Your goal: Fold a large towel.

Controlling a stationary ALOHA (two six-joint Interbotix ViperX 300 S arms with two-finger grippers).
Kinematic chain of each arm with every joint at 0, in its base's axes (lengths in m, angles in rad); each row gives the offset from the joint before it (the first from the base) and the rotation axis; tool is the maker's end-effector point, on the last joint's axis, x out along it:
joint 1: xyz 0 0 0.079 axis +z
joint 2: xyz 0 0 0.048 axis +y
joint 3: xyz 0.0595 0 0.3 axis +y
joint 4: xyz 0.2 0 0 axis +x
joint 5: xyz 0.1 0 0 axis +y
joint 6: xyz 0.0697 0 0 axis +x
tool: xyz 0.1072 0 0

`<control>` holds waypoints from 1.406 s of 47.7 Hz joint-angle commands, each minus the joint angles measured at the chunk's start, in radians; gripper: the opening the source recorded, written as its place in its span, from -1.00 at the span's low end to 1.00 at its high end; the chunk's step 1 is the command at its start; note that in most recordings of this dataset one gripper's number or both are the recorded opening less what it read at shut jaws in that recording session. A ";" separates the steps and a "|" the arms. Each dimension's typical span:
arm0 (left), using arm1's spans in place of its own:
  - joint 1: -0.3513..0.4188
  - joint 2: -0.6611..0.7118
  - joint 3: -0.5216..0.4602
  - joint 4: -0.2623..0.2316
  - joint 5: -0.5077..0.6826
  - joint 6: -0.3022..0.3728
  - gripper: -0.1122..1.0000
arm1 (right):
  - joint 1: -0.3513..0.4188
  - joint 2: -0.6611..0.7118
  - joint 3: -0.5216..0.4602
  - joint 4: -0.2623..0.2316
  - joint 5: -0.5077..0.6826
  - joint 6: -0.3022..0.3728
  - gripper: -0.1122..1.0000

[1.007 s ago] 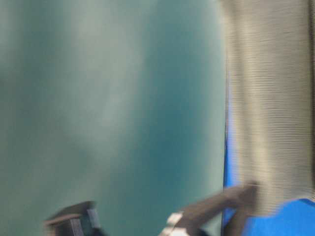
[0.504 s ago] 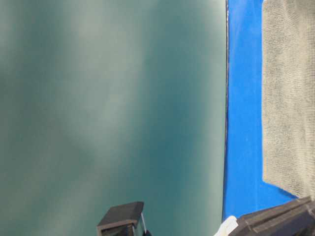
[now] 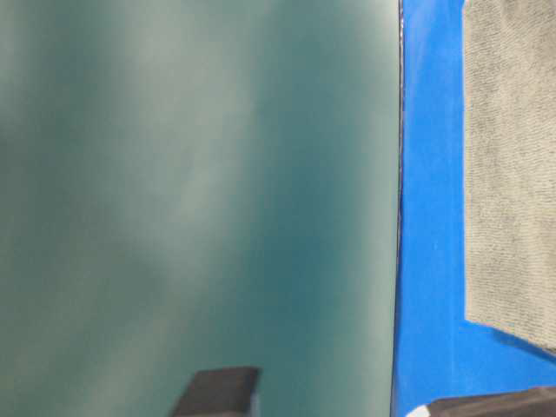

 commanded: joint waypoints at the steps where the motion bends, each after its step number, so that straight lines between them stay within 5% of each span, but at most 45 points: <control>1: -0.028 -0.078 -0.029 0.002 0.018 0.000 0.38 | 0.048 -0.052 -0.063 0.003 0.063 0.002 0.35; 11: -0.060 -0.255 -0.043 0.006 0.077 0.015 0.37 | 0.086 -0.202 -0.153 -0.028 0.273 -0.005 0.36; 25: -0.044 -0.557 0.000 0.009 0.140 0.101 0.36 | 0.086 -0.552 -0.124 -0.232 0.423 -0.008 0.36; 41: 0.112 -0.974 0.169 0.009 0.172 0.213 0.36 | 0.084 -0.948 0.012 -0.388 0.529 0.009 0.36; 56: 0.276 -1.356 0.393 0.009 0.244 0.210 0.36 | 0.002 -1.124 0.178 -0.545 0.601 0.163 0.36; 67: 0.360 -1.431 0.454 0.003 0.313 0.190 0.36 | -0.075 -1.077 0.270 -0.612 0.620 0.305 0.35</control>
